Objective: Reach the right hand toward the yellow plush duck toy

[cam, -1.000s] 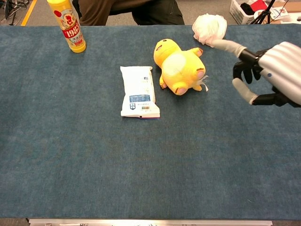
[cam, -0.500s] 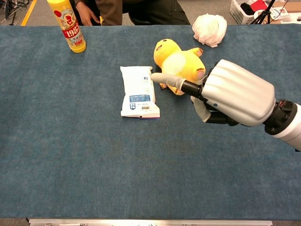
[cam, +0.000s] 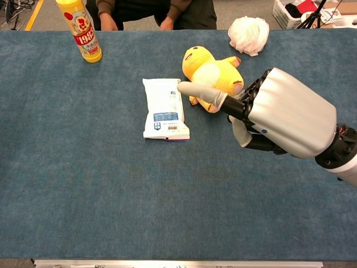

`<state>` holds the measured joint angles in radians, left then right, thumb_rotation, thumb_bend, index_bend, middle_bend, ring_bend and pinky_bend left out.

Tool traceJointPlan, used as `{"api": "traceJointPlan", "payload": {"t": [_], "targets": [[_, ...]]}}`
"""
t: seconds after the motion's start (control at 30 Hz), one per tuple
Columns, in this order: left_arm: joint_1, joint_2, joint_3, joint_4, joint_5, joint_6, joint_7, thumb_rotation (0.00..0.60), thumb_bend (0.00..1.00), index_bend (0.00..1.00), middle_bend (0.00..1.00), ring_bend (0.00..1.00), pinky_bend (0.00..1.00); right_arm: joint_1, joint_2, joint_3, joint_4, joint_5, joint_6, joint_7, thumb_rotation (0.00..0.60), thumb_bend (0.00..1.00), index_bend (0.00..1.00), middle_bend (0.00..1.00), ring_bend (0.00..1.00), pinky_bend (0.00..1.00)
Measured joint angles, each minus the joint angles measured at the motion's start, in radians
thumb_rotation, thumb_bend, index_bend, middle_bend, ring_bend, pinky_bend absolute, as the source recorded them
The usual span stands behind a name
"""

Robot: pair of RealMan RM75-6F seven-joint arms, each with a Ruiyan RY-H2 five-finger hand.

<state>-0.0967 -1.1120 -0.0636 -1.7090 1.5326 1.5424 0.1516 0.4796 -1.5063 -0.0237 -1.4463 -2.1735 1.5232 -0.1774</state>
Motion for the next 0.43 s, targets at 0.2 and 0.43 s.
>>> {"api": "traceJointPlan", "payload": {"t": [0.2,0.43], "targets": [[-0.003,-0.005,0.0,0.002,-0.001,-0.004,0.012,0.6,0.47,0.23,0.24,0.14,0.07,-0.005,-0.02,0.001,0.048,-0.02,0.068,0.005,0.6,1.0,0.0,1.0,1.0,1.0],[-0.003,-0.006,-0.001,0.004,-0.003,-0.004,0.012,0.6,0.47,0.23,0.24,0.14,0.07,-0.003,-0.027,-0.008,0.061,-0.028,0.08,0.004,0.6,1.0,0.0,1.0,1.0,1.0]]}}
